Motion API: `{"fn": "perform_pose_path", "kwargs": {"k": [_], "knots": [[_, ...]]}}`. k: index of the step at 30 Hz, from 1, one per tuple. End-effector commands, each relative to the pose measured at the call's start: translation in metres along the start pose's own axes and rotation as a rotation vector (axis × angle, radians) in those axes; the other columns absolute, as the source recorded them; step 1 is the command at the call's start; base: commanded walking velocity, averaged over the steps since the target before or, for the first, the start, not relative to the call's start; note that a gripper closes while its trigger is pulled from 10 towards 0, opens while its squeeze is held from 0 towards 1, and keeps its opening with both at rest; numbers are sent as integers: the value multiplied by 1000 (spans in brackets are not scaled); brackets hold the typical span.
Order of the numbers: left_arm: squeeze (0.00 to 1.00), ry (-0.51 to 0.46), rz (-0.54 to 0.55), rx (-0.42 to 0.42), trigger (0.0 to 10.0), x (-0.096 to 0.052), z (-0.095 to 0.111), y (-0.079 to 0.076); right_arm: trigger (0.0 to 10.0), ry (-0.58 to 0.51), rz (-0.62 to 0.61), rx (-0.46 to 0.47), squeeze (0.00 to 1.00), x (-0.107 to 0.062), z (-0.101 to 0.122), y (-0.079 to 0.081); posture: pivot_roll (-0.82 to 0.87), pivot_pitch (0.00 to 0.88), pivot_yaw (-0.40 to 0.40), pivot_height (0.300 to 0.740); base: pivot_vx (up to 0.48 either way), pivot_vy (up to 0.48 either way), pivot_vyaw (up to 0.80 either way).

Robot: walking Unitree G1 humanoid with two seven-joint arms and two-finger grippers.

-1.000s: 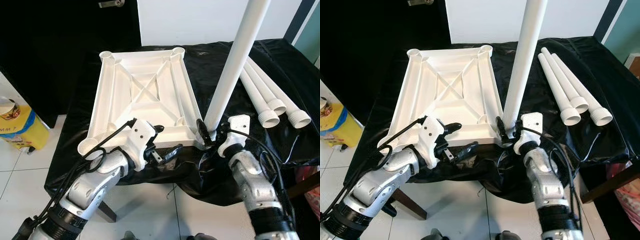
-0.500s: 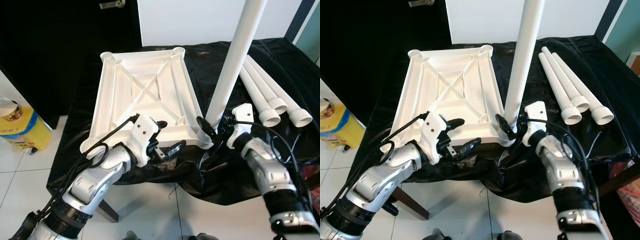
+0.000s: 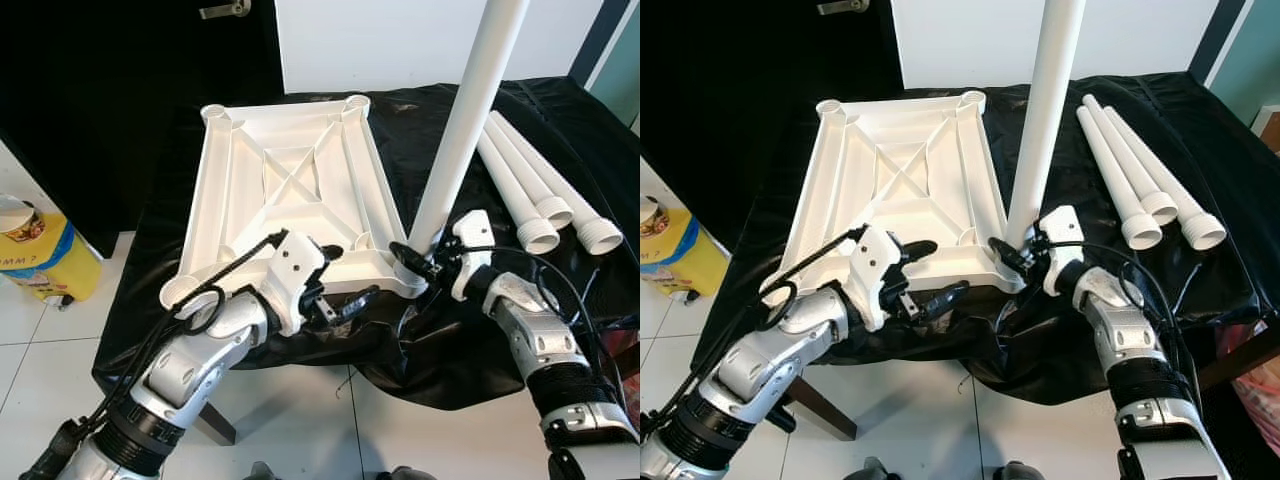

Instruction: Building children table

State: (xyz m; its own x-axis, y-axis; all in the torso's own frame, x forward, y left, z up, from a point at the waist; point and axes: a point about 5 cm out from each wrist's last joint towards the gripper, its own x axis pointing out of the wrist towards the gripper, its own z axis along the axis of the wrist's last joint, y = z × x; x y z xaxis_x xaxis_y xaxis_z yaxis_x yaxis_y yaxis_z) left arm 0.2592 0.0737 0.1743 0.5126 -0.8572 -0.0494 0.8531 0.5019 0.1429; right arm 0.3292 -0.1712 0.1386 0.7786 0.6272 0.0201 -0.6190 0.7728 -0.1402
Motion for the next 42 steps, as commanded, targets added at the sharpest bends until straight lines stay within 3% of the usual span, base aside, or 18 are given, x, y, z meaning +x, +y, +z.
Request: {"fn": "perform_pose_path", "kwargs": {"k": [1,12,18,21,23,29,31,36,42], "knots": [[0,14,-139,3,10000,-2,-2,-10,10000,40,-19,28,0,-3,-10,-2,51,61,-12,740,0,0,0],[0,20,-122,3,10000,-5,-4,-10,10000,38,-198,38,0,-1,-14,-3,57,59,-17,740,0,0,0],[0,21,-122,4,10000,-4,-5,-10,10000,8,-265,85,0,-1,-17,7,53,54,-19,740,0,0,0],[0,21,-122,8,10000,-4,-5,-10,10000,7,-385,114,0,0,-19,17,48,54,-22,740,0,0,0],[0,21,-122,8,10000,-4,-5,-10,10000,7,-385,114,0,0,-19,17,48,54,-22,740,0,0,0],[0,17,-135,3,10000,-2,-6,-13,10000,29,-678,127,0,-6,-21,27,31,51,-27,740,0,0,0],[0,15,-140,3,10000,-1,-6,-14,10000,24,-722,132,0,-6,-21,31,31,51,-27,740,0,0,0],[0,8,-133,4,10000,2,-5,-13,10000,34,-749,164,0,-3,-20,41,22,47,-27,740,0,0,0],[0,8,-132,9,10000,1,-5,-12,10000,33,-752,156,0,-4,-18,42,20,44,-25,740,0,0,0]]}}
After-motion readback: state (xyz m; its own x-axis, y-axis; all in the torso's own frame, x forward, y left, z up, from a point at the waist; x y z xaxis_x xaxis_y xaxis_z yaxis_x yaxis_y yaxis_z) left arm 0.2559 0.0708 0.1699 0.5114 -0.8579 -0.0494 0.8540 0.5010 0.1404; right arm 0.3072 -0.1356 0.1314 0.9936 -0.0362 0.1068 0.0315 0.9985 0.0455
